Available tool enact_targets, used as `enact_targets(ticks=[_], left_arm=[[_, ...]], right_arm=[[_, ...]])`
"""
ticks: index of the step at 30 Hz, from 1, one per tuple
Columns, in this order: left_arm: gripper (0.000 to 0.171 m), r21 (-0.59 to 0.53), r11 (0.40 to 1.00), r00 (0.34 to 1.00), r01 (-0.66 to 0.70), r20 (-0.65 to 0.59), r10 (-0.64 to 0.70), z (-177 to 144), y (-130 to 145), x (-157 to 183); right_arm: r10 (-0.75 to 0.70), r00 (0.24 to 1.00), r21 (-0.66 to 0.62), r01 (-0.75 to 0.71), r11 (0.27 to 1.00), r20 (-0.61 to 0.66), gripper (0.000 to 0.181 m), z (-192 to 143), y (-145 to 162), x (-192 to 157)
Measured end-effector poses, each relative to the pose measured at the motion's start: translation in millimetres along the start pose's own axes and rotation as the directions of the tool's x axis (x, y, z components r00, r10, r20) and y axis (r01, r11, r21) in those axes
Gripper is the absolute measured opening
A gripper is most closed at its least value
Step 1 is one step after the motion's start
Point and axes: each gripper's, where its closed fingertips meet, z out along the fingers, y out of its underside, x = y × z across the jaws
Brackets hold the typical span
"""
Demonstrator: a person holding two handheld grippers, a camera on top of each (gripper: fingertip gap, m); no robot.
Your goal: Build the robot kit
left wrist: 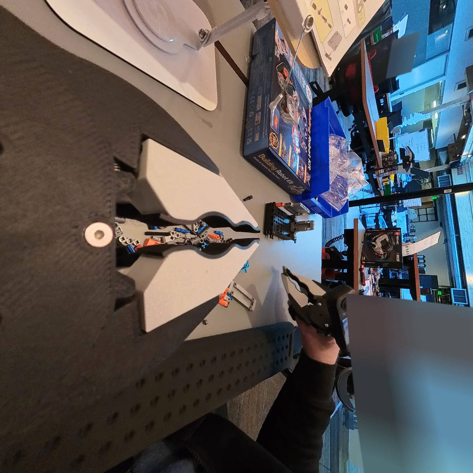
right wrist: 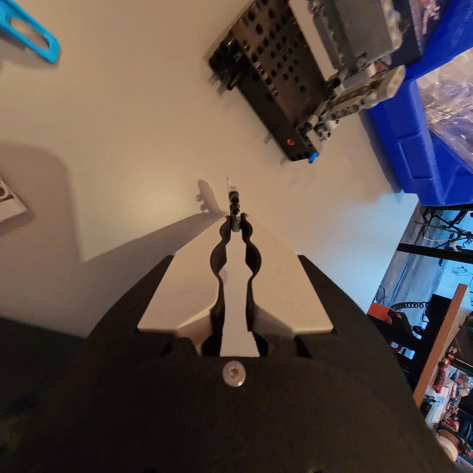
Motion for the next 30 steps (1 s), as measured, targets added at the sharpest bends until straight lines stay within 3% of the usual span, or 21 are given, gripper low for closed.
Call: enact_targets(ticks=[8, 17, 21, 30], left_arm=[[0.001, -0.017, 1.000, 1.000, 0.002, -0.004, -0.002, 2.6, 4.5, 0.1], [0.002, -0.021, 1.000, 1.000, 0.007, -0.004, -0.007, 0.4, 4.9, -1.9], [0.003, -0.028, 1.000, 1.000, 0.000, 0.009, 0.001, -1.9, 5.3, -4.0], [0.003, -0.044, 0.999, 1.000, 0.010, 0.013, -0.009, -0.6, 10.2, -7.1]], right_arm=[[0.003, 0.995, 0.033, -0.007, 0.999, 0.104, 0.013, -5.4, 1.0, -19.3], [0.097, 0.963, 0.164, -0.141, 0.976, 0.250, 0.013, -13.9, -11.1, -19.0], [0.099, 0.954, 0.112, -0.136, 0.984, 0.283, 0.009, 0.4, -5.5, -21.9], [0.275, 0.930, 0.043, -0.294, 0.955, 0.242, 0.001, 8.0, 6.1, -5.2]])
